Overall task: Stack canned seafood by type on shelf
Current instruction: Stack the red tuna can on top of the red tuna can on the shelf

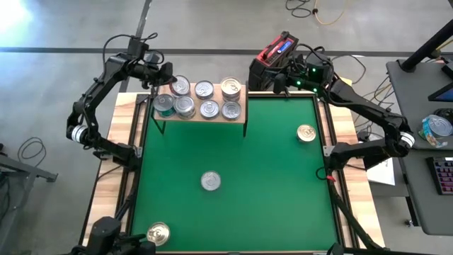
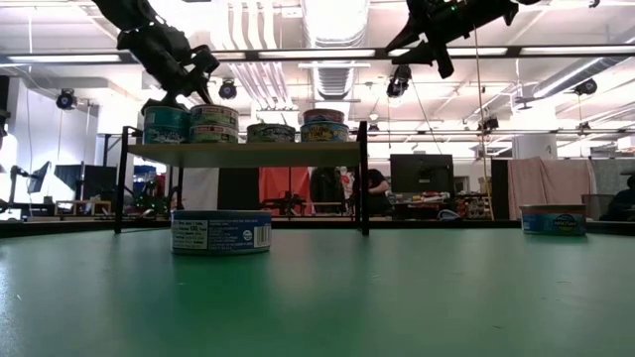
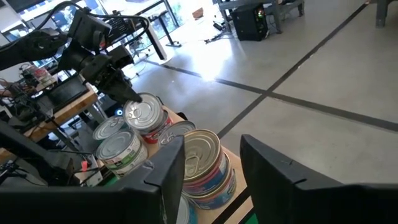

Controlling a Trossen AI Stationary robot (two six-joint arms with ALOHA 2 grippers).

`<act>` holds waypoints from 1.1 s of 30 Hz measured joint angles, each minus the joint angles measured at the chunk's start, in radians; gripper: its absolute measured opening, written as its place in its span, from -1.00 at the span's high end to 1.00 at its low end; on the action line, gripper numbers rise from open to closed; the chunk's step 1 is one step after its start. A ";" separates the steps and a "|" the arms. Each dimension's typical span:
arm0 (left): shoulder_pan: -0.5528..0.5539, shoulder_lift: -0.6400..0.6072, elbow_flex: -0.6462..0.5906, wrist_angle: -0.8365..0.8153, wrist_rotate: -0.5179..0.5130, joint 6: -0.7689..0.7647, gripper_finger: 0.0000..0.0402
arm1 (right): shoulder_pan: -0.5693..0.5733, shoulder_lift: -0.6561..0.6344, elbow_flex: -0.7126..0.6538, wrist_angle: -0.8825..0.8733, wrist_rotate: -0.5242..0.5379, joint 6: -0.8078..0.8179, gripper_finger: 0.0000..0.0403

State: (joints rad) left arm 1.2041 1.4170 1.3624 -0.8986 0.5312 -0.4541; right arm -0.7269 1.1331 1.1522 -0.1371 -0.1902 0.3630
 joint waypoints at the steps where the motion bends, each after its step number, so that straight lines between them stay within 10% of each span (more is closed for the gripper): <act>1: 0.000 0.000 0.000 0.000 0.000 0.000 0.18 | 0.000 0.000 0.000 0.000 0.000 0.000 0.27; 33: 0.000 0.000 0.000 0.000 0.001 -0.050 -0.01 | 0.000 0.000 0.000 0.000 0.000 -0.001 0.19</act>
State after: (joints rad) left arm 1.2041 1.4170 1.3624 -0.8989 0.5320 -0.5041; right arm -0.7273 1.1328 1.1521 -0.1371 -0.1902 0.3620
